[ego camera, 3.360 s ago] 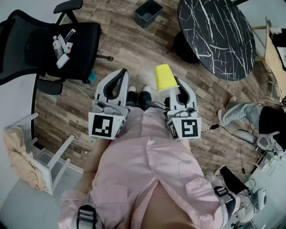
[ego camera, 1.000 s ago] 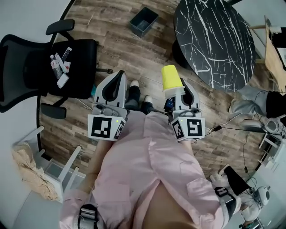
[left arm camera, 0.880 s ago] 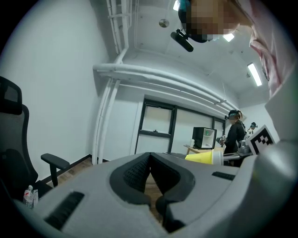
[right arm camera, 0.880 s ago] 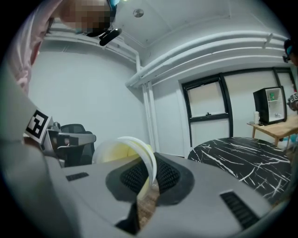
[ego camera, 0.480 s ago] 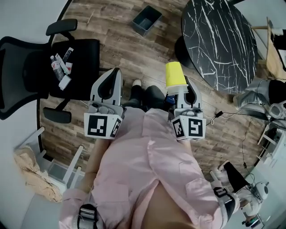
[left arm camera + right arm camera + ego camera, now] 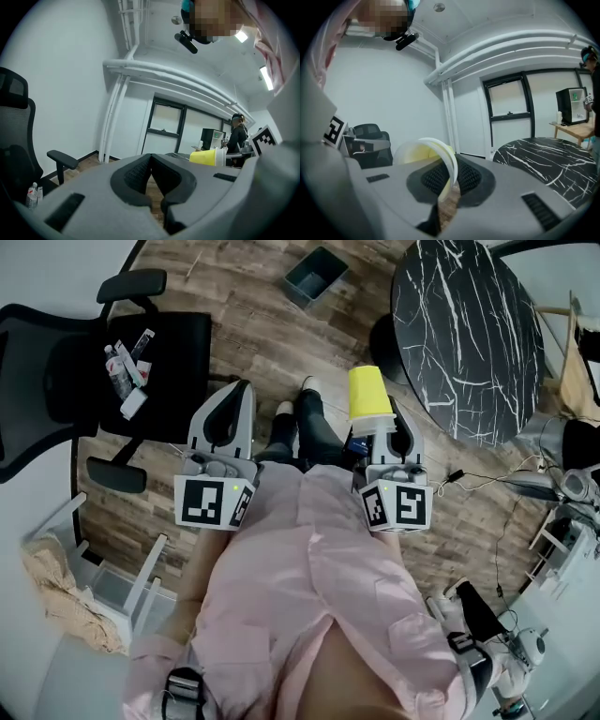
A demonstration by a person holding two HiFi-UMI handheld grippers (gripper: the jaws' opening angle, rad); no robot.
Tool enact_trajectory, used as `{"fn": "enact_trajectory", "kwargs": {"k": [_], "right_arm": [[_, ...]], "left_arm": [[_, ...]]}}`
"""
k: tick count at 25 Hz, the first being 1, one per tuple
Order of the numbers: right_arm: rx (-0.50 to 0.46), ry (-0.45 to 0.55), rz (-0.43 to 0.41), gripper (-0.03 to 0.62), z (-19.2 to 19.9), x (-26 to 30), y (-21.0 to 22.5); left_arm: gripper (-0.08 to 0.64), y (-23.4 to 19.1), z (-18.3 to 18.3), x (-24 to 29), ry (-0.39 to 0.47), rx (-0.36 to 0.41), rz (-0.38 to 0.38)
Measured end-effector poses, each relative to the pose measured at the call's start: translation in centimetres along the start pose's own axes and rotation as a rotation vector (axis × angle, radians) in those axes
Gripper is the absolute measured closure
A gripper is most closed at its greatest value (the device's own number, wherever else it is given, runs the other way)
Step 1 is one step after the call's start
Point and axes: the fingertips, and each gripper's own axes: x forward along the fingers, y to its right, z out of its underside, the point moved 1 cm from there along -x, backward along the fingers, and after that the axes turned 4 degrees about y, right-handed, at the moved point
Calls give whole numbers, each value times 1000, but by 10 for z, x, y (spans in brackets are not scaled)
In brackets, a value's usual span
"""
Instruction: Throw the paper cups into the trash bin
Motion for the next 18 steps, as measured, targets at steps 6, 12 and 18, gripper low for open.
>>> {"fn": "enact_trajectory", "kwargs": {"k": [6, 12, 18], "right_arm": [[5, 0, -18, 552, -6, 21, 15], [5, 20, -31, 554, -18, 46, 40], [5, 29, -36, 552, -27, 68, 69]], "left_arm": [[545, 0, -7, 24, 15, -6, -20], [546, 6, -13, 57, 30, -2, -28], [545, 13, -20, 93, 52, -5, -36]]}}
